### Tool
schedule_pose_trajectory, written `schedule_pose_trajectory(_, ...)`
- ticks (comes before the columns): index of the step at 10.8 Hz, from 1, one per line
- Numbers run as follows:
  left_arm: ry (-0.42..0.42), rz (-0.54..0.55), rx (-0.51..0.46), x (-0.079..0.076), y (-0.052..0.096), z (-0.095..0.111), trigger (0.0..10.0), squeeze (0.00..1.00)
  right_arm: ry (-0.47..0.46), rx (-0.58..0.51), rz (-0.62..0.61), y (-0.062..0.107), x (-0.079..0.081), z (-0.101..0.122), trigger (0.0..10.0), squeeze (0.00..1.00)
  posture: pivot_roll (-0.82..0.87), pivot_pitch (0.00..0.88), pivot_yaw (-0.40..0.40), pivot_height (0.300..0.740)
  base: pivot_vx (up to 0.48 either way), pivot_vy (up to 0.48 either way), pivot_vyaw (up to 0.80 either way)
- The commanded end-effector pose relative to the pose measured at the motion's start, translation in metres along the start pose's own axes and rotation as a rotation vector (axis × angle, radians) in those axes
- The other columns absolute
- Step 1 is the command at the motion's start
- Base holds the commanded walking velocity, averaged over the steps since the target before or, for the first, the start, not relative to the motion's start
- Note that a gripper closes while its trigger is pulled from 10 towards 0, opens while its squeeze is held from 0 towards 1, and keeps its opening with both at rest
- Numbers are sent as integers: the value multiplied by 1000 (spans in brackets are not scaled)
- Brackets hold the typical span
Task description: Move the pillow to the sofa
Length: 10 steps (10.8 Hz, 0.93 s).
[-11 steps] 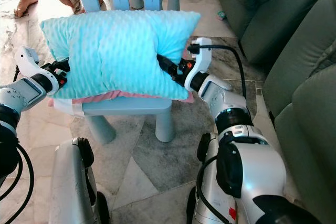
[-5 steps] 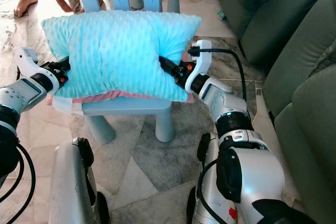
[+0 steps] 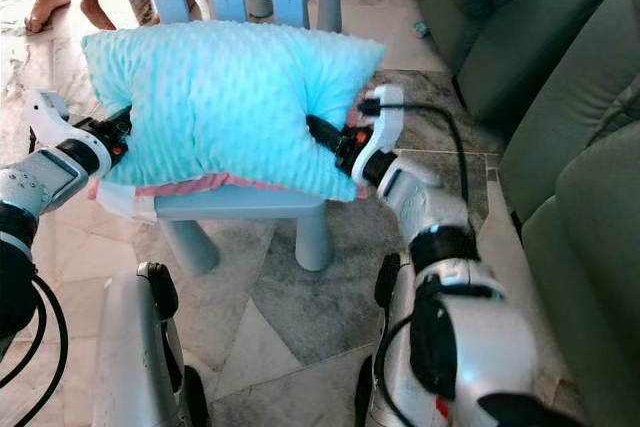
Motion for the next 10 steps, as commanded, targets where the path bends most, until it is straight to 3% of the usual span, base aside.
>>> schedule_pose_trajectory(1, -73, 30, 35, 6, 1, -12, 0, 0, 4, -9, -21, 0, 1, -5, 0, 0, -79, 265, -40, 380, 0, 0, 0)
schedule_pose_trajectory(3, -201, 56, -11, 8, 2, -14, 0, 0, 42, -64, -44, 0, 5, -5, 0, 0, -70, 233, -40, 380, 0, 0, 0)
schedule_pose_trajectory(6, -383, 28, -173, -8, 8, -15, 0, 0, 147, -191, -55, 0, 23, 10, 0, 0, -69, 125, -48, 380, 0, 0, 0)
schedule_pose_trajectory(8, -506, 47, -303, -17, 18, -16, 0, 0, 219, -260, -93, 7, 27, 15, 0, 0, -70, 71, -46, 380, 0, 0, 0)
schedule_pose_trajectory(10, -680, 154, -512, -38, 41, -11, 0, 0, 270, -297, -142, 25, 31, 0, 0, 0, -70, 0, -36, 380, 0, 0, 0)
Point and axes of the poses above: a point about 5 cm out from each wrist's last joint towards the gripper, its own y axis pointing back from the gripper into the wrist, its own z axis along the axis of the wrist's last joint, x = y × z, the point moved 1 cm from there along -y, pointing out of the wrist towards the gripper, and after that the axes turned 15 degrees about -y, right-handed, at the moved point
